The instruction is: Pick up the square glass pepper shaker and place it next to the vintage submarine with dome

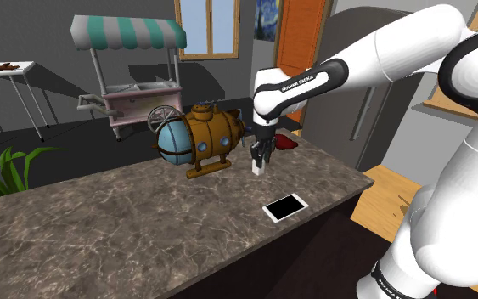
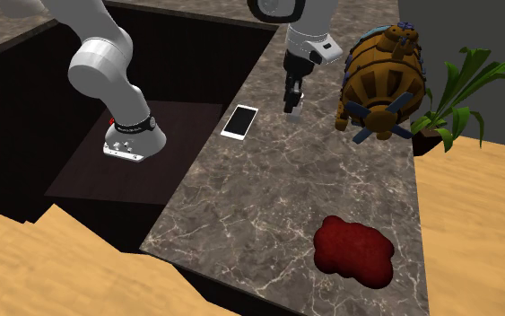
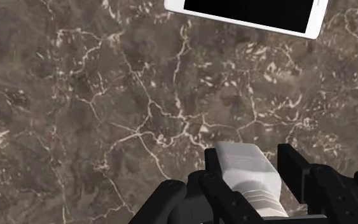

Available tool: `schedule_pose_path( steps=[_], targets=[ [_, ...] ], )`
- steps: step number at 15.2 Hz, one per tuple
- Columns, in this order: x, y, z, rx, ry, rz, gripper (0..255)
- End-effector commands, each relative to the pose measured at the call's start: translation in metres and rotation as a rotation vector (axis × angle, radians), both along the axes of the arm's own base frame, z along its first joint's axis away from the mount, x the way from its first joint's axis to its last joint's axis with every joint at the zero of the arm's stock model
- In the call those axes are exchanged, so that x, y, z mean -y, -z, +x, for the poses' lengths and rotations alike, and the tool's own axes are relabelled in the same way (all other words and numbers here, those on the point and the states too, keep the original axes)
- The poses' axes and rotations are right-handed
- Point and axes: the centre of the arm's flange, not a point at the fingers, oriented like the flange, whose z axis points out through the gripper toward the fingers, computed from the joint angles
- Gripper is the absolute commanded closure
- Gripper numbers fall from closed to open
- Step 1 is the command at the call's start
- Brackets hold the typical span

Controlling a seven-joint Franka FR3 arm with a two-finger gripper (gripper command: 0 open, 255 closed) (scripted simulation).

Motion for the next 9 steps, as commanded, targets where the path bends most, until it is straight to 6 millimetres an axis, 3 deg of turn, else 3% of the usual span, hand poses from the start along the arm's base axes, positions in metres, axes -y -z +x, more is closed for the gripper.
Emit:
schedule_pose_path(
  steps=[1, 6, 9],
  targets=[
    [0.0, 0.011, 0.0, 0.001, 0.0, 0.0, 255],
    [0.0, 0.037, 0.0, 0.001, 0.0, 0.0, 255],
    [0.0, 0.039, 0.0, 0.001, 0.0, 0.0, 255]
  ],
)
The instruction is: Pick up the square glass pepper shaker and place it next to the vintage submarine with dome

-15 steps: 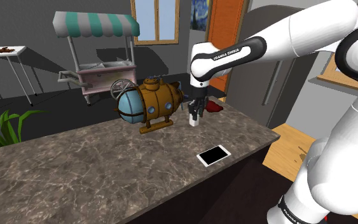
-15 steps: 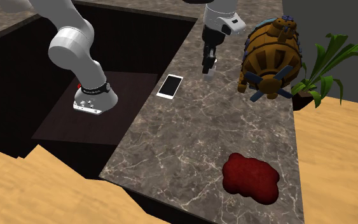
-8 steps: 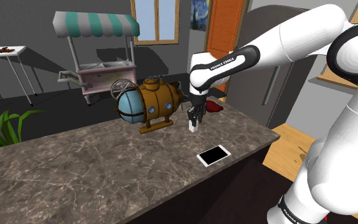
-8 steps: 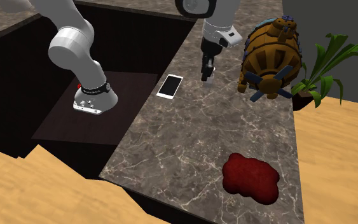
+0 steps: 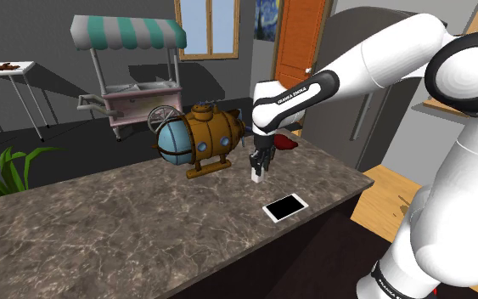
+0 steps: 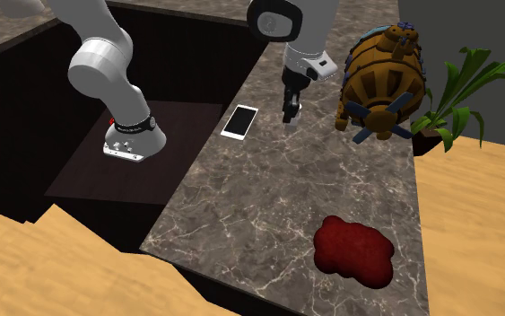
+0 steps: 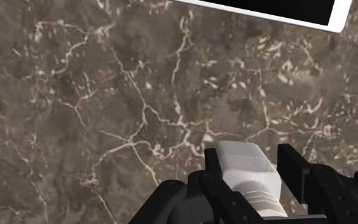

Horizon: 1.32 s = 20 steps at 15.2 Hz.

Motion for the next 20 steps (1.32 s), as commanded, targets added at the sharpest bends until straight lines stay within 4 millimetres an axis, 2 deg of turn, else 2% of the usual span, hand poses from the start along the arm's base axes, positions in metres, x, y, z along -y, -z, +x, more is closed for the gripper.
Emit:
schedule_pose_path(
  steps=[1, 5, 6, 11, 15, 20],
  targets=[
    [0.0, 0.001, 0.0, 0.0, 0.0, 0.0, 255],
    [0.0, 0.001, 0.0, 0.0, 0.0, 0.0, 255],
    [0.0, 0.001, 0.0, 0.0, 0.0, 0.0, 0],
    [0.0, 0.001, 0.0, 0.0, 0.0, 0.0, 0],
    [0.002, -0.049, 0.005, 0.0, 0.0, 0.0, 0],
    [0.002, -0.049, 0.005, 0.0, 0.0, 0.0, 0]
  ],
)
